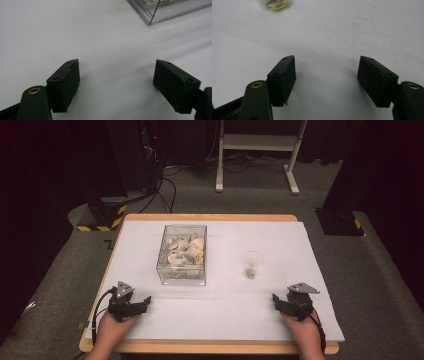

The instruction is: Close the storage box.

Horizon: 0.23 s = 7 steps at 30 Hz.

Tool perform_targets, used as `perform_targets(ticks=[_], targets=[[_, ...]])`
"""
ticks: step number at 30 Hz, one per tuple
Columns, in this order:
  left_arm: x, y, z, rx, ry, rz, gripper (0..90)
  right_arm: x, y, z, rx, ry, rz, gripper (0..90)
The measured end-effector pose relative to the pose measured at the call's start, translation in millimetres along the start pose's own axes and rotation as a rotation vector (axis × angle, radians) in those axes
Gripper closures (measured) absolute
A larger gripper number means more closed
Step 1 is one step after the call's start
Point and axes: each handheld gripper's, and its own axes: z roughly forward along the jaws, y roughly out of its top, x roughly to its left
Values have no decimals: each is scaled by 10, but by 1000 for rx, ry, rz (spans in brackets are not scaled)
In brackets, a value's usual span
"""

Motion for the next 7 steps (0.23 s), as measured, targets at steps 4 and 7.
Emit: perform_targets(ticks=[4, 7], targets=[[2, -2, 0, 0, -1, -1, 216, 4, -9, 0, -7, -3, -6, 298], [6, -2, 1, 0, -7, -3, 213, 7, -11, 1, -8, -18, 1, 272]])
